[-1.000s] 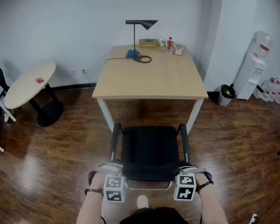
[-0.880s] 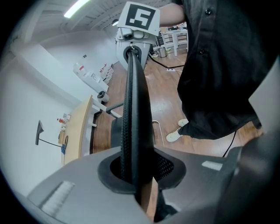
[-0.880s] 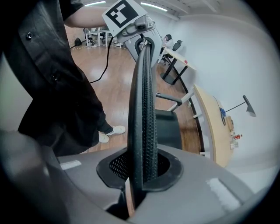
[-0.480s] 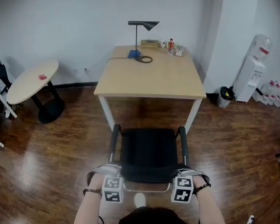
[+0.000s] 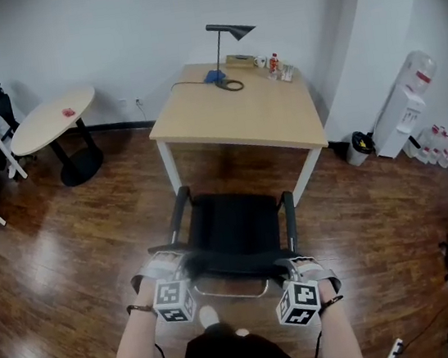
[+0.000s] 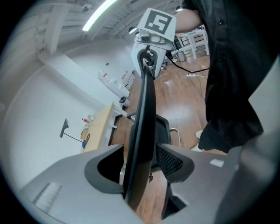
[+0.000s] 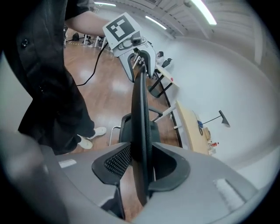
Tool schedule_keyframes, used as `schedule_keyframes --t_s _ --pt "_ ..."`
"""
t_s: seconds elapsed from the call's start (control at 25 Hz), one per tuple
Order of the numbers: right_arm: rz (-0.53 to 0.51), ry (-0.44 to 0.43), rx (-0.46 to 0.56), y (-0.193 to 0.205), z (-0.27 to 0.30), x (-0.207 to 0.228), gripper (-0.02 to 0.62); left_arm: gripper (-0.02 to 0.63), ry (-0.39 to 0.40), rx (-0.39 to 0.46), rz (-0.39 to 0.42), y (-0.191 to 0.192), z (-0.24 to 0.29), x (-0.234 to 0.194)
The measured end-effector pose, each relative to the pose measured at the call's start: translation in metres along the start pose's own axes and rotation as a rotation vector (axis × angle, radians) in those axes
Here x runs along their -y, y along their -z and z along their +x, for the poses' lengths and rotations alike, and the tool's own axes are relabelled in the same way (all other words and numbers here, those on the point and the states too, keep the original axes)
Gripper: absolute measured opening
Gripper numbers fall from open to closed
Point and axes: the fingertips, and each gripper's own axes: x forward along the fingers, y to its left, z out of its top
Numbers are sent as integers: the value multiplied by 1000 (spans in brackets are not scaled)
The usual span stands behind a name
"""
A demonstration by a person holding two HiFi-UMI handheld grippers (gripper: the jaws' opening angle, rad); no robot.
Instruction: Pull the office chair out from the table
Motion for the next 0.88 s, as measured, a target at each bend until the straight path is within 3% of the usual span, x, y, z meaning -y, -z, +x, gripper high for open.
schedule_keyframes --t_s 0.12,0.24,0.28,0.4,0.64,0.88 --pt "31 95 45 3 -17 3 156 224 -100 32 -88 -9 -17 -6" --pt "109 208 124 5 -39 11 76 208 -211 123 -281 -14 -37 -13" --pt "148 238 149 7 -43 13 58 186 -249 157 -344 -14 -43 -15" --pt "257 290 200 10 -48 8 20 24 -332 217 -461 -6 -56 -14" --pt "434 371 266 0 -56 -6 14 2 -388 327 -637 -3 -75 -1" --pt "511 368 316 -24 -71 -29 14 2 -402 393 -715 1 -109 15"
